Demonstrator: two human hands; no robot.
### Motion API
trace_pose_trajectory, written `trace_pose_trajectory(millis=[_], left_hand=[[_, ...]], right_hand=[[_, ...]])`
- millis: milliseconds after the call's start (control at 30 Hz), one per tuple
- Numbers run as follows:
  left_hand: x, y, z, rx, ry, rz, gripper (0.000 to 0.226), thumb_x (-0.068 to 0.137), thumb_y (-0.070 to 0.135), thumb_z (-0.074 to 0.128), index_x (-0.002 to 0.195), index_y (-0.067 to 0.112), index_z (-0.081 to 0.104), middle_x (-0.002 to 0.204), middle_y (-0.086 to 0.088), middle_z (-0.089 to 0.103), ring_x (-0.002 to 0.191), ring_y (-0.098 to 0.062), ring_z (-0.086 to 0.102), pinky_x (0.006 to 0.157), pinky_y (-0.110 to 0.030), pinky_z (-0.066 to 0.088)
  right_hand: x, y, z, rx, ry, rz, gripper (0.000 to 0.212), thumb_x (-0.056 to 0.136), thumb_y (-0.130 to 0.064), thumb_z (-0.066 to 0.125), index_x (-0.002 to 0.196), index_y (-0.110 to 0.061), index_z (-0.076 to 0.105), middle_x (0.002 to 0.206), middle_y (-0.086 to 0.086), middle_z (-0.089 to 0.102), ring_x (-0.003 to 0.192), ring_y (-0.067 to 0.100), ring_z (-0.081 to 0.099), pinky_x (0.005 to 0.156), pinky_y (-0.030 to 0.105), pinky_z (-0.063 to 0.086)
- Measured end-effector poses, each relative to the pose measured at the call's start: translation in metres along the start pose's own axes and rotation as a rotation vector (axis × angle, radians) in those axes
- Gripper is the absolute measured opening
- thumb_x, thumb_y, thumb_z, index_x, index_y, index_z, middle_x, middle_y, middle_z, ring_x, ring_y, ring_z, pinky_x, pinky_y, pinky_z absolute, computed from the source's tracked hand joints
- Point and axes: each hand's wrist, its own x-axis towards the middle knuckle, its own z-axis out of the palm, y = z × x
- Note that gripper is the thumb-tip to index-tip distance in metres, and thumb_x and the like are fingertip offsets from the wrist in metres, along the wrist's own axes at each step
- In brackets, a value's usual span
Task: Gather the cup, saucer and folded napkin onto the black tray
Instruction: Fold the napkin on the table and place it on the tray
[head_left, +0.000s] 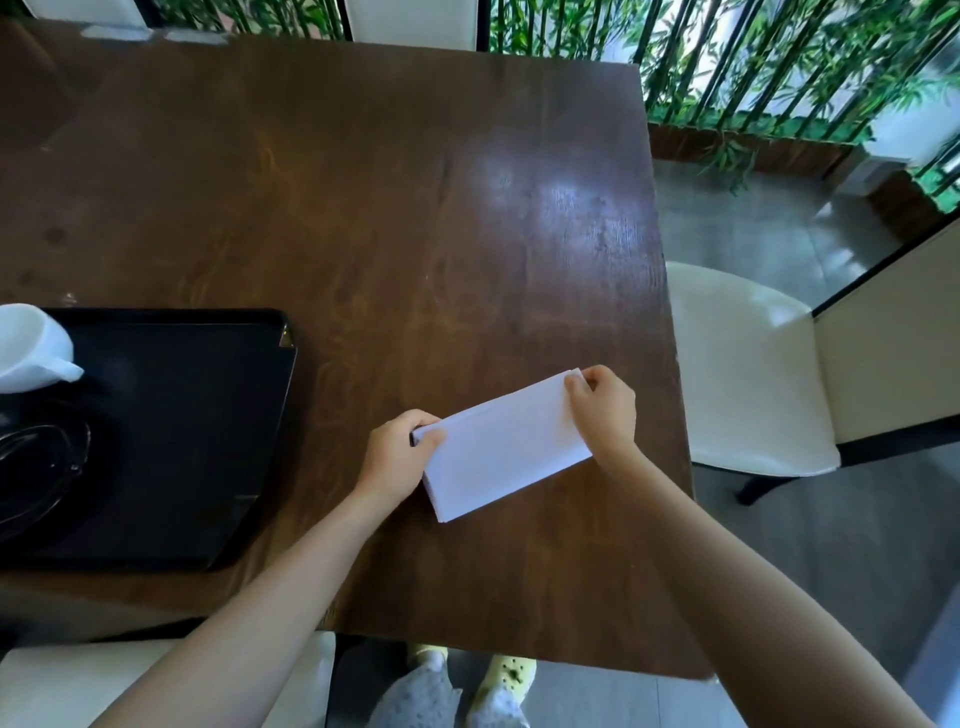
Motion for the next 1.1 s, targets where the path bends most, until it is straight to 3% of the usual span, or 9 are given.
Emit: trace_pose_trajectory(millis=[167,333,567,733,833,967,1100], left_hand=[[0.003,-0.002,0.003,0.204,0.116,0.102,0.012,0.091,0.024,0.053,0.095,0.019,0.064,0.096,0.003,0.055,0.075,-0.009,0.053,0.061,-0.018,0.040],[-0.002,-0.001,0.003,0.399,0.137,0.133,0.020,0.095,0.029,0.046,0.107,0.017,0.057,0.103,-0.003,0.052,0.074,-0.019,0.057,0.063,-0.035,0.054],[-0.005,0.002,0.007,0.574,0.201,0.203,0.021,0.094,0.027,0.049,0.101,0.010,0.059,0.099,-0.007,0.053,0.082,-0.019,0.053,0.053,-0.027,0.042],[0.007,0.003,0.006,0.637,0.125,0.137,0.019,0.093,0.030,0.051,0.102,0.013,0.052,0.102,-0.005,0.053,0.091,-0.019,0.050,0.061,-0.029,0.047],[0.021,0.004,-0.002,0.570,0.013,0.079,0.019,0.089,0.031,0.055,0.099,0.016,0.049,0.103,-0.002,0.052,0.093,-0.020,0.051,0.071,-0.034,0.050],[0.031,0.005,-0.008,0.579,-0.107,0.049,0.013,0.089,0.032,0.055,0.089,0.022,0.047,0.101,0.000,0.053,0.088,-0.016,0.050,0.072,-0.031,0.049],[0.024,0.011,-0.011,0.606,-0.047,0.059,0.012,0.089,0.030,0.055,0.093,0.019,0.050,0.105,-0.002,0.053,0.091,-0.016,0.049,0.073,-0.029,0.046]], right_hand=[[-0.007,0.000,0.009,-0.162,0.124,-0.071,0.026,0.095,-0.025,0.045,0.099,-0.005,0.061,0.100,0.010,0.062,0.085,0.020,0.055,0.074,0.027,0.044],[-0.010,0.001,0.018,-0.275,0.209,-0.140,0.026,0.096,-0.026,0.043,0.105,-0.007,0.058,0.109,0.011,0.060,0.099,0.023,0.054,0.087,0.033,0.046],[-0.011,0.005,0.022,-0.415,0.237,-0.181,0.030,0.097,-0.025,0.037,0.116,-0.009,0.055,0.116,0.012,0.055,0.106,0.028,0.048,0.090,0.039,0.039],[-0.006,-0.001,0.015,-0.434,0.150,-0.167,0.025,0.097,-0.022,0.039,0.111,-0.008,0.054,0.113,0.013,0.056,0.104,0.029,0.050,0.090,0.040,0.040],[0.009,-0.009,0.001,-0.376,-0.025,-0.103,0.023,0.094,-0.024,0.047,0.110,-0.008,0.053,0.112,0.013,0.058,0.101,0.029,0.053,0.088,0.041,0.046],[0.023,-0.019,-0.014,-0.361,-0.261,-0.016,0.028,0.091,-0.023,0.054,0.114,-0.006,0.053,0.108,0.014,0.063,0.085,0.026,0.058,0.073,0.036,0.049],[0.022,-0.023,-0.016,-0.408,-0.294,-0.026,0.029,0.090,-0.019,0.053,0.108,0.004,0.058,0.106,0.022,0.065,0.092,0.036,0.063,0.078,0.044,0.053]])
